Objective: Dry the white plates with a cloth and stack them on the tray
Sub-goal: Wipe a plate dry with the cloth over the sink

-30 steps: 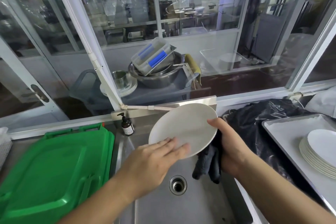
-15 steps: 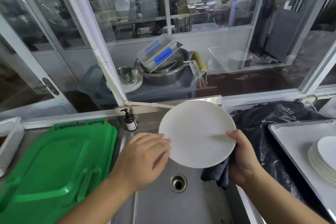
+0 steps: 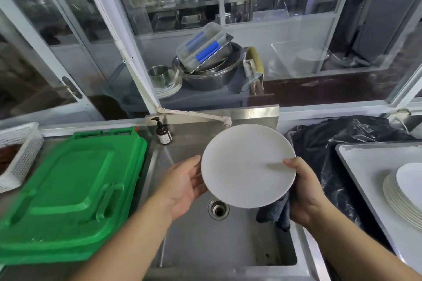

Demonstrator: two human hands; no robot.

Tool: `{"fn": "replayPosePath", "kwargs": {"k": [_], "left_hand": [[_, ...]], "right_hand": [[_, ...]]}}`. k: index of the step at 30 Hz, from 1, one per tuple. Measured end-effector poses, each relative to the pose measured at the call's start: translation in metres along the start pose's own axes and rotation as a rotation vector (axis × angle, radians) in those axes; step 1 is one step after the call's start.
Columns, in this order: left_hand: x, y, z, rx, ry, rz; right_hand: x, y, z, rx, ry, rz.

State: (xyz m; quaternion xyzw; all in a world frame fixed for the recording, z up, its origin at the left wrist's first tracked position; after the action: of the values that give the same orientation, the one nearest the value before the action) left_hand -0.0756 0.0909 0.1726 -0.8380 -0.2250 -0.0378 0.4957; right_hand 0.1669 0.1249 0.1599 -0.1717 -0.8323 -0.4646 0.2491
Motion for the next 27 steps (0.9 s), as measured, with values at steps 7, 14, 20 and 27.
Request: {"fn": "replayPosePath", "kwargs": {"k": [7,14,20,27], "left_hand": [[0.003,0.013,-0.005,-0.022,0.103,0.118],[0.017,0.021,-0.006,0.007,0.23,0.247],[0.052,0.05,-0.02,-0.025,0.386,0.341],[0.116,0.098,-0.043,-0.102,0.513,0.407]], "right_hand": [[-0.022,-0.01,-0.034,0.003,-0.134,-0.059],[-0.053,-0.006,-0.082,-0.215,-0.405,-0.198],[-0.093,-0.027,-0.143,-0.204,-0.6,-0.073],[-0.149,-0.028,-0.226,-0.28,-0.814,-0.017]]}}
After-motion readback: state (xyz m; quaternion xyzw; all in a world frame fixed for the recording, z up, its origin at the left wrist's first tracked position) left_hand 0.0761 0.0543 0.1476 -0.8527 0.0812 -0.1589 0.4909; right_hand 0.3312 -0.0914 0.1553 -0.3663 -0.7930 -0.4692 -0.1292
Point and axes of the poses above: each hand's wrist, its own z-axis towards the middle knuckle, its own x-axis out of the palm, y = z × x, the point moved 6 cm from there along z, towards the middle knuckle, and after that the axes turned 2 degrees about y, right-handed, at the moved point
